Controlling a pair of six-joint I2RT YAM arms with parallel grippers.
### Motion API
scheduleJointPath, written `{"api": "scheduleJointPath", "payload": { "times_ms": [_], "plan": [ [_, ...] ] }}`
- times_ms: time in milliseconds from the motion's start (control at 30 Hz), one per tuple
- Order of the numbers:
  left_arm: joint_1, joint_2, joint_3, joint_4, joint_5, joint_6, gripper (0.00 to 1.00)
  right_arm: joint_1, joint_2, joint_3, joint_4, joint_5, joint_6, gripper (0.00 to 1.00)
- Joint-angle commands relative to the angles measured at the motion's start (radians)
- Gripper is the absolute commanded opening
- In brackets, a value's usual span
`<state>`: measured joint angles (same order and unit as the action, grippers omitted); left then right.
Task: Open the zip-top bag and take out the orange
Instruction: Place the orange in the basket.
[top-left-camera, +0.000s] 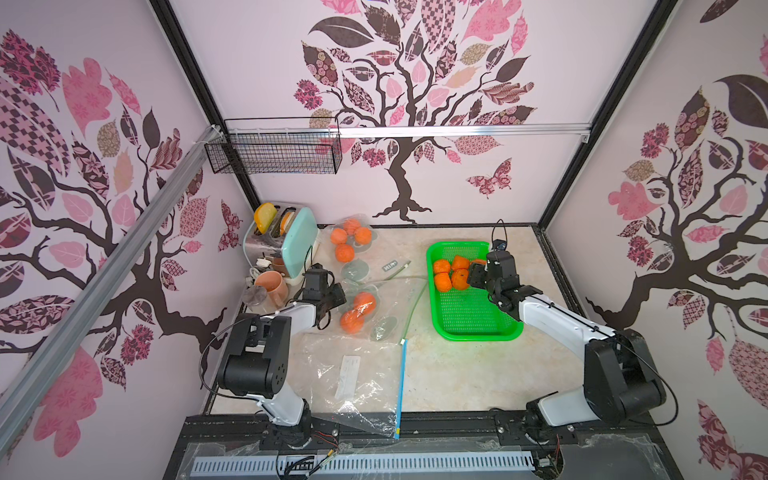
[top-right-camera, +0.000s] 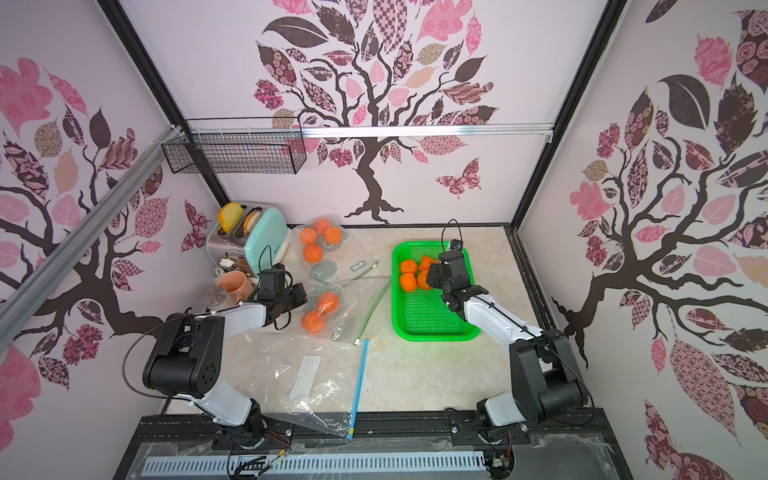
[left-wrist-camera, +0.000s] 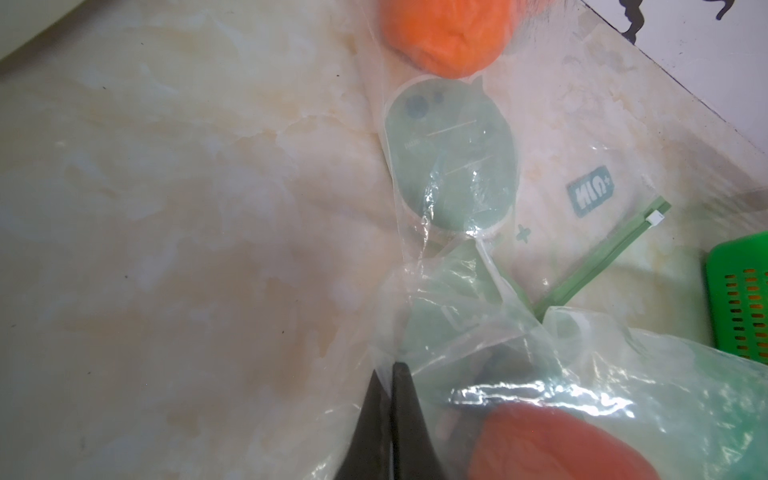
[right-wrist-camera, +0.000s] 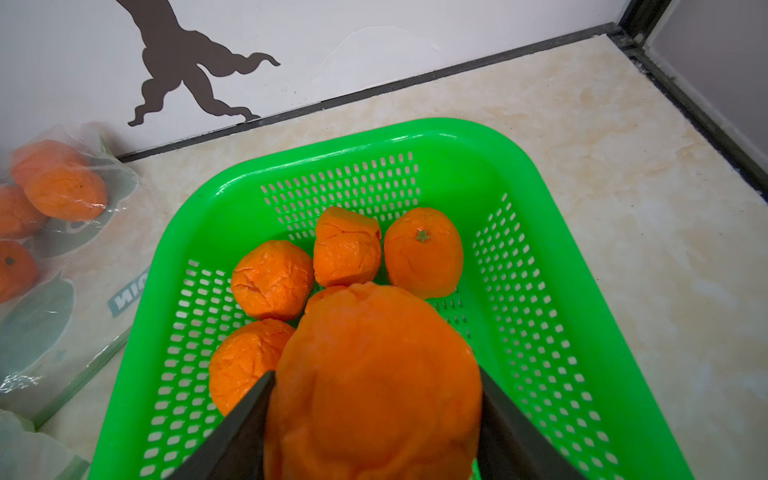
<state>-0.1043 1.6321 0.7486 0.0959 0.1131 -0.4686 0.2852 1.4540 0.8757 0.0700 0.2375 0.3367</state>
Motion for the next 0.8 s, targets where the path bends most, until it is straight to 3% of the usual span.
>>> {"api": "scheduleJointPath", "payload": {
  "times_ms": [0, 767],
  "plan": [
    [0.007, -0.024, -0.014, 0.010, -0.003, 0.005, 0.00, -0.020, 0.004, 0.025, -0.010, 0.019, -0.008, 0.70],
    [0.011, -0.034, -0.020, 0.014, -0.003, 0.004, 0.00, -0.082, 0.200, 0.072, -0.034, 0.008, 0.035, 0.71]
  ]
}}
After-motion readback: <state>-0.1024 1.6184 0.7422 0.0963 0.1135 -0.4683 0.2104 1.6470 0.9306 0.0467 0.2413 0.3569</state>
